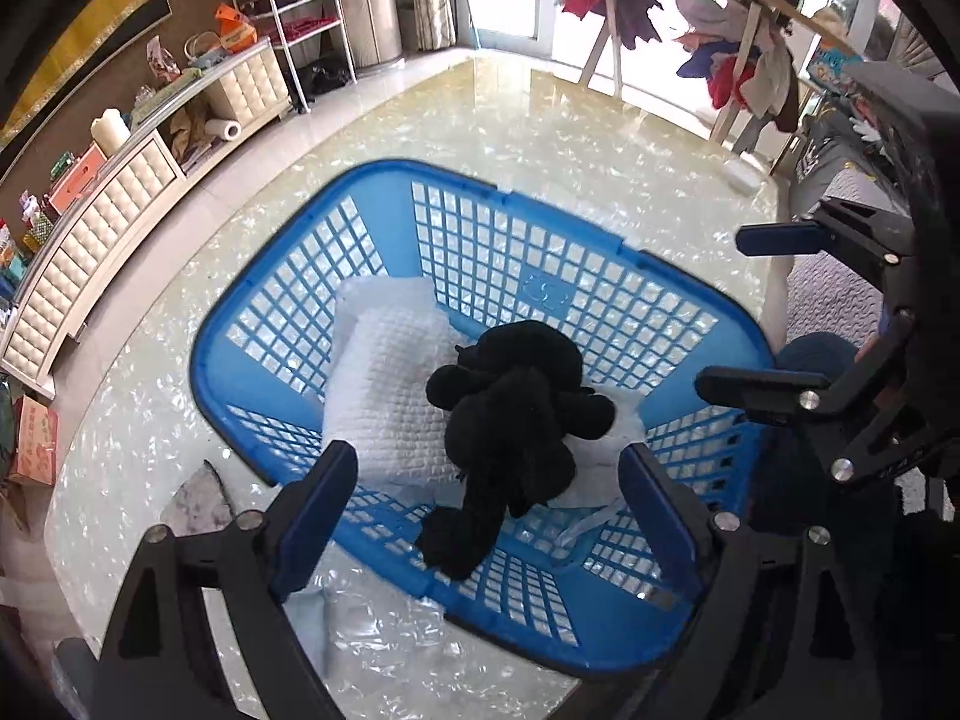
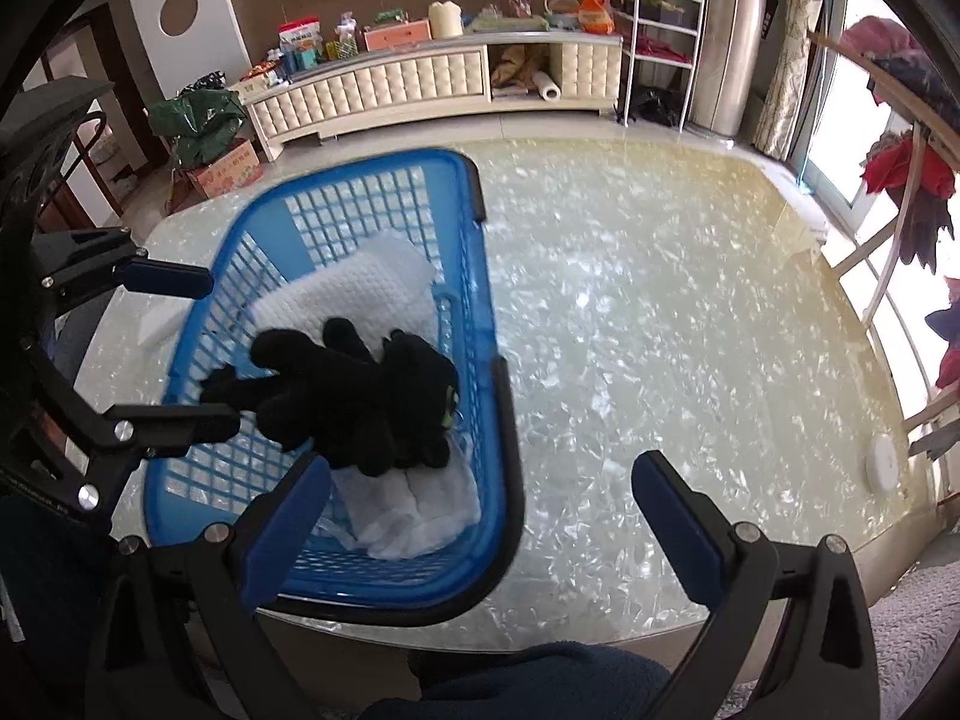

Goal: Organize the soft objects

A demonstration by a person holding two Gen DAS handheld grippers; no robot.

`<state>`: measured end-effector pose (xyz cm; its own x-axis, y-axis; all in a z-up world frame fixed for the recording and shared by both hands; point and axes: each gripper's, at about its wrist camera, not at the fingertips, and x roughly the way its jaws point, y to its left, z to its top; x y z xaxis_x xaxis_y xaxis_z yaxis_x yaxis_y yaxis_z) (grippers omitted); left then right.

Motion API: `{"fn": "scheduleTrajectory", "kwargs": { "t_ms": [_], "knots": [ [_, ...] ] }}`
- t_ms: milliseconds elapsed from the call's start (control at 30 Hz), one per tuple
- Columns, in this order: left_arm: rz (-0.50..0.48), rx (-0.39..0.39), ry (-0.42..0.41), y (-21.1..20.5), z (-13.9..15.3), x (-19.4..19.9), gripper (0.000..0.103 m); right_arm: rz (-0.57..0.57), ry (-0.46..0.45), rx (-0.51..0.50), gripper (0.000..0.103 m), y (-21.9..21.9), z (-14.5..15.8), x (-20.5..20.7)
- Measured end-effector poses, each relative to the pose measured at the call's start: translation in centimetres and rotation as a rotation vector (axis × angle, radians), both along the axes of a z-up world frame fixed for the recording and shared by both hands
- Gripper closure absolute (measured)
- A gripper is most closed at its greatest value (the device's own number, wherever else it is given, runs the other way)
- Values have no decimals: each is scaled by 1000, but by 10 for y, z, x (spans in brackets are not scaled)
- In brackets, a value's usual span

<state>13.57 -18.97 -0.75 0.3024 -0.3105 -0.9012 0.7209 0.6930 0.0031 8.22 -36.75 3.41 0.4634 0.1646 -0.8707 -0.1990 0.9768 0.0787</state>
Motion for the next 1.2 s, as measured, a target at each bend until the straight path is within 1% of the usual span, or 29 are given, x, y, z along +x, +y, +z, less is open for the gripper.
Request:
{"fn": "scheduleTrajectory", "kwargs": {
  "t_ms": [67, 133, 200, 300, 633, 833, 967, 1033, 1100, 1200],
  "knots": [
    [0, -12, -16, 5, 7, -5, 9, 7, -16, -7, 2, 6, 7, -2],
    [0, -33, -22, 12, 15, -10, 0, 16, -29, -12, 2, 12, 13, -4],
    [4, -52, -35, 22, 24, -15, 0, 32, -39, -15, 2, 21, 18, -5],
    [11, -59, -76, 34, 33, -23, 0, 60, -50, -26, 2, 35, 22, -8],
    [80, -99, -90, 93, 48, -39, 0, 146, -80, -16, 2, 86, 32, -4],
    [136, -61, -81, 133, 42, -48, 0, 208, -84, -7, 2, 119, 30, 6],
    [196, -60, -62, 165, 37, -49, 0, 247, -78, -11, 2, 142, 23, 12],
    [215, -45, -61, 180, 33, -50, 0, 263, -64, -7, 2, 153, 18, 18],
    [226, -24, -66, 192, 29, -51, 0, 270, -57, -6, 2, 161, 14, 21],
    [233, -13, -41, 209, 21, -49, 0, 279, -43, 1, 2, 173, 7, 29]
  ]
}}
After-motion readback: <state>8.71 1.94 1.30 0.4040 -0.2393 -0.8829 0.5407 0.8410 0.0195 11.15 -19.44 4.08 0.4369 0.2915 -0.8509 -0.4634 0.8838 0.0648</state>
